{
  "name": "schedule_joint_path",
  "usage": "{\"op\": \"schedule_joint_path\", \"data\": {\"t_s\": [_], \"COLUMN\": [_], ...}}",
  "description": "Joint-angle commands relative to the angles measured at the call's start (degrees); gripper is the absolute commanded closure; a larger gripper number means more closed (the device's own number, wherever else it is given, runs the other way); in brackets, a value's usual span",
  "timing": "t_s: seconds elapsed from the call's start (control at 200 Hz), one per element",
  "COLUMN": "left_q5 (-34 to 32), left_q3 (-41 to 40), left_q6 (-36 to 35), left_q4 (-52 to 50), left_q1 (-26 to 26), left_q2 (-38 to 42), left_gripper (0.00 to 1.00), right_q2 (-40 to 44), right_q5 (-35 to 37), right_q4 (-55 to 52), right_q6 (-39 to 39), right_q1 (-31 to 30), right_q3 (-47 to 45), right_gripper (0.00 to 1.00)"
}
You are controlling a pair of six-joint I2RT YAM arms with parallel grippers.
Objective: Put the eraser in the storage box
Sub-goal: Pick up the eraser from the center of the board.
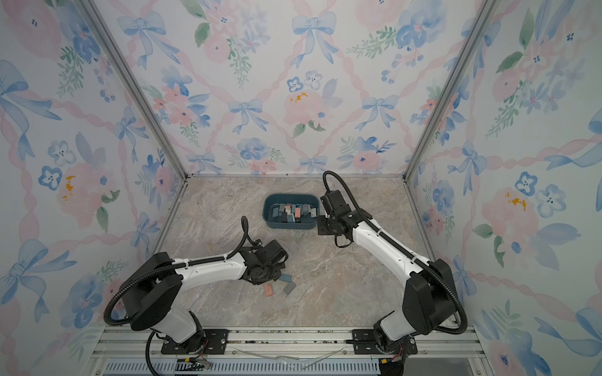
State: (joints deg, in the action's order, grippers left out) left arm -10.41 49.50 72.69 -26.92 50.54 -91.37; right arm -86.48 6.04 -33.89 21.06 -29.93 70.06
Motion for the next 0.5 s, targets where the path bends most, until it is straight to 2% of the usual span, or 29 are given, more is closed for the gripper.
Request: {"op": "schedule_joint_path", "data": {"t_s": [0.0, 0.305, 0.495], "left_q5": [0.6, 3.2, 4.4], "left_q3": [1.2, 2.6, 3.4], "left_q6": [1.3, -0.2, -2.9], "left_q4": [-0.7, -0.8, -1.4], "left_q1": [-0.4, -0.8, -0.5], "left_q2": [-1.7, -5.7, -6.7], "left_gripper": [0.5, 0.51, 0.58], "right_q2": [2.5, 5.0, 6.1], "right_q5": [0.0, -0.1, -0.1], "right_q4": [0.6, 1.4, 1.1], "right_q6": [1.0, 1.8, 1.8], "right_q1": [0.9, 1.8, 2.3], "right_q3": [-1.4, -4.5, -5.3], "right_gripper": [0.48, 0.47, 0.47]}}
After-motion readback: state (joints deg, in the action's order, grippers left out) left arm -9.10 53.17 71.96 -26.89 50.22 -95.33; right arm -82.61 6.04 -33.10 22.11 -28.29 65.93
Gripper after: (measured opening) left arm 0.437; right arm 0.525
